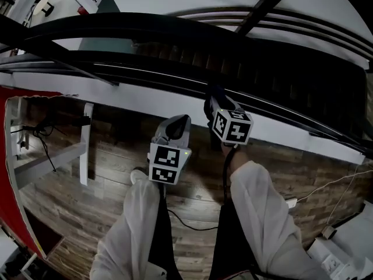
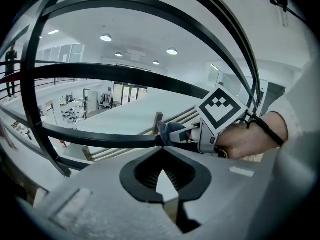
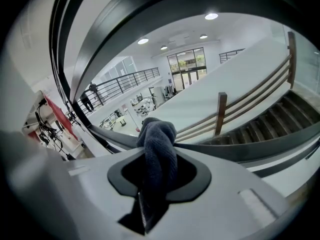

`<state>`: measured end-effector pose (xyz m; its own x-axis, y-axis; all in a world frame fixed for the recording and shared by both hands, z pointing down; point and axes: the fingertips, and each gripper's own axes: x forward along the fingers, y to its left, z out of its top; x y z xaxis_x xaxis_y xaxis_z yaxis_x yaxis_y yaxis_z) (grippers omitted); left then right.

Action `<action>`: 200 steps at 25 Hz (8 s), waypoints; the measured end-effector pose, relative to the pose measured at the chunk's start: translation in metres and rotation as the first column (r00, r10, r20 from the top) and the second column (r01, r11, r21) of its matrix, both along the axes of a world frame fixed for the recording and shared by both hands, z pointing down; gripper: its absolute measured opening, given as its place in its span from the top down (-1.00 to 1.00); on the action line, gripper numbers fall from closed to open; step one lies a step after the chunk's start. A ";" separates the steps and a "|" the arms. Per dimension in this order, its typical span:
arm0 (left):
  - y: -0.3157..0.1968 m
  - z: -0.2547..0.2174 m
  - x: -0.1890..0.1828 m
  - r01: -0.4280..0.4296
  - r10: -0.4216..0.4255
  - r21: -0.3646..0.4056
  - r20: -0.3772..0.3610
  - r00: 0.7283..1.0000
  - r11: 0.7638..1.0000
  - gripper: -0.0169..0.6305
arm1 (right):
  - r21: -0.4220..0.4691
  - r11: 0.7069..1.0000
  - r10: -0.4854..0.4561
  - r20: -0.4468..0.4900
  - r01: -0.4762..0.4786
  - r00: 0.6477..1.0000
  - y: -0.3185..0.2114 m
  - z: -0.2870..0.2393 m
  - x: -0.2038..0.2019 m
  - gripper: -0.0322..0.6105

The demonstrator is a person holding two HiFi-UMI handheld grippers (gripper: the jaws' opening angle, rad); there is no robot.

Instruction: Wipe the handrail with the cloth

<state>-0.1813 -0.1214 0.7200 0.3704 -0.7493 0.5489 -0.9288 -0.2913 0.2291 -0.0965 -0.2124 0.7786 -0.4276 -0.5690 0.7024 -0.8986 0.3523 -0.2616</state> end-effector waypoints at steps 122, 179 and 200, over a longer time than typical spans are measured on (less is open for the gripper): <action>0.065 -0.028 0.019 0.010 -0.011 -0.050 -0.020 1.000 0.999 0.94 | 0.037 0.993 0.118 -0.076 -0.115 0.990 0.060 -0.066 0.084 0.61; -0.035 0.215 -0.310 0.269 -0.270 0.072 0.001 0.963 0.960 0.94 | 0.148 0.930 -0.340 0.003 0.336 0.940 -0.020 0.144 -0.372 0.62; -0.051 0.209 -0.158 0.172 -0.172 0.009 -0.018 0.985 0.985 0.94 | 0.110 0.955 -0.279 0.038 0.274 0.959 -0.016 0.147 -0.191 0.62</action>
